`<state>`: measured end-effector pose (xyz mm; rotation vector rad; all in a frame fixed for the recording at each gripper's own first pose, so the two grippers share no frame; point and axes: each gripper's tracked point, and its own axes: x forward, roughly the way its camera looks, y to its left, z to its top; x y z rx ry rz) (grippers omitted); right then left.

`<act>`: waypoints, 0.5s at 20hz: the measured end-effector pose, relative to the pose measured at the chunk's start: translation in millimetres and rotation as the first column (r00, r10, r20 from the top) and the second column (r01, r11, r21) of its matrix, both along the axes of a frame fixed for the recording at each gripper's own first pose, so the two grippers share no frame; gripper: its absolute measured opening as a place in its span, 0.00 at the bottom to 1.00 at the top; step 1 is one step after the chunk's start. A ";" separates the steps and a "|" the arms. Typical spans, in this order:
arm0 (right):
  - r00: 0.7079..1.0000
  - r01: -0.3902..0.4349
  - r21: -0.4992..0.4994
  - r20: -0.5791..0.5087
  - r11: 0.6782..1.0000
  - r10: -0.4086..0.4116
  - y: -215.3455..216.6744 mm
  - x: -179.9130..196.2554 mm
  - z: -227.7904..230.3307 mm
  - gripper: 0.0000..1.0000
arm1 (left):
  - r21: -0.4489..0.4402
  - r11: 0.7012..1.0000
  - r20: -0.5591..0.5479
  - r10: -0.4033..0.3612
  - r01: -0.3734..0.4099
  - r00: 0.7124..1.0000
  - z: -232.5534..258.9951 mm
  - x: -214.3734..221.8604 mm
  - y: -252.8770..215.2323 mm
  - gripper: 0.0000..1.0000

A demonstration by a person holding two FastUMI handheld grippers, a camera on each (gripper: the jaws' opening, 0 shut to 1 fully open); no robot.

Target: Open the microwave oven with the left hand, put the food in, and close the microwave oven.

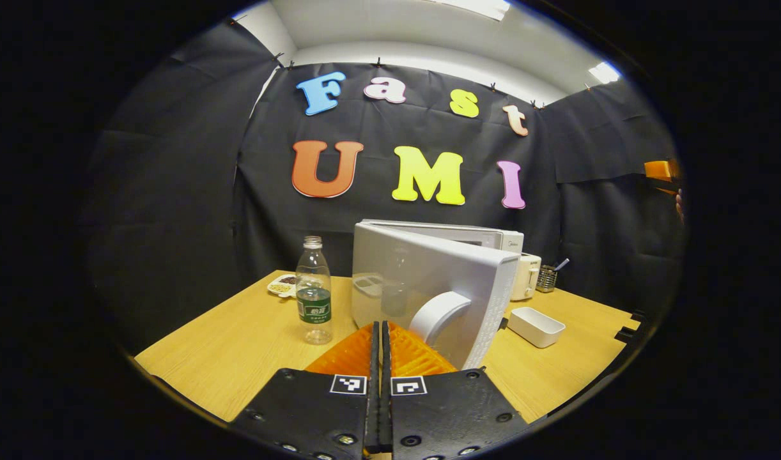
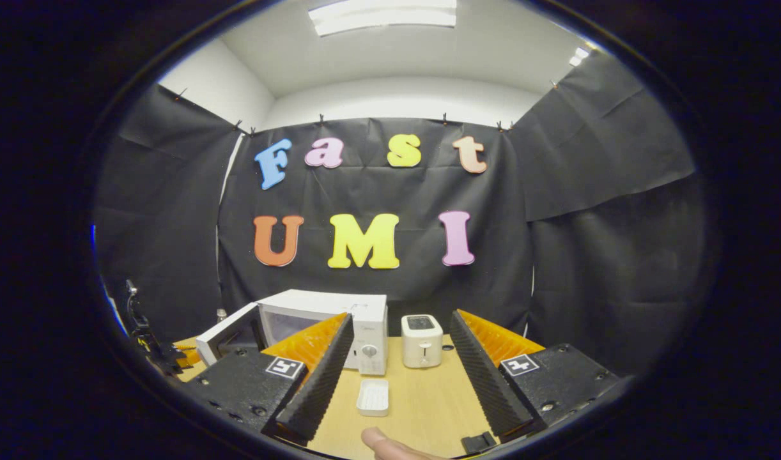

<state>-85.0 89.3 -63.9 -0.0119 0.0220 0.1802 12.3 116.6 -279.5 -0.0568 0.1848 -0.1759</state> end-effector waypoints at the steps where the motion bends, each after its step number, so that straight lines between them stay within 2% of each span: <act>1: 1.000 0.007 -0.005 0.006 1.000 -0.007 -2.1 -0.9 1.8 0.97 | 0.004 1.000 -0.003 -0.012 0.012 1.000 -2.1 4.5 -9.5 0.00; 4: 1.000 0.004 -0.013 0.014 1.000 -0.004 -3.8 -3.6 3.0 0.96 | -0.022 0.998 -0.007 -0.054 0.054 0.999 -4.8 19.5 -39.7 0.00; 5: 1.000 0.006 -0.019 0.016 1.000 -0.006 -5.7 -4.2 3.6 0.96 | -0.031 0.997 -0.010 -0.069 0.068 0.998 -7.5 24.8 -49.6 0.13; 6: 1.000 0.005 -0.028 0.025 1.000 -0.004 -7.5 -4.5 6.2 0.97 | -0.034 0.996 -0.013 -0.078 0.078 0.997 -9.6 31.6 -58.4 0.14; 7: 0.999 0.004 -0.036 0.036 0.999 -0.003 -8.1 -5.2 10.0 0.97 | -0.038 0.995 -0.016 -0.088 0.088 0.996 -11.3 39.2 -67.0 0.00; 9: 0.999 0.019 -0.041 0.050 0.999 -0.017 -13.7 -5.6 14.0 0.97 | -0.055 0.993 -0.013 -0.101 0.100 0.995 -11.1 51.7 -80.6 0.00; 10: 0.998 0.017 -0.037 0.054 0.999 -0.015 -14.1 -6.6 15.8 0.97 | -0.069 0.992 -0.010 -0.104 0.104 0.994 -11.3 58.5 -87.1 0.14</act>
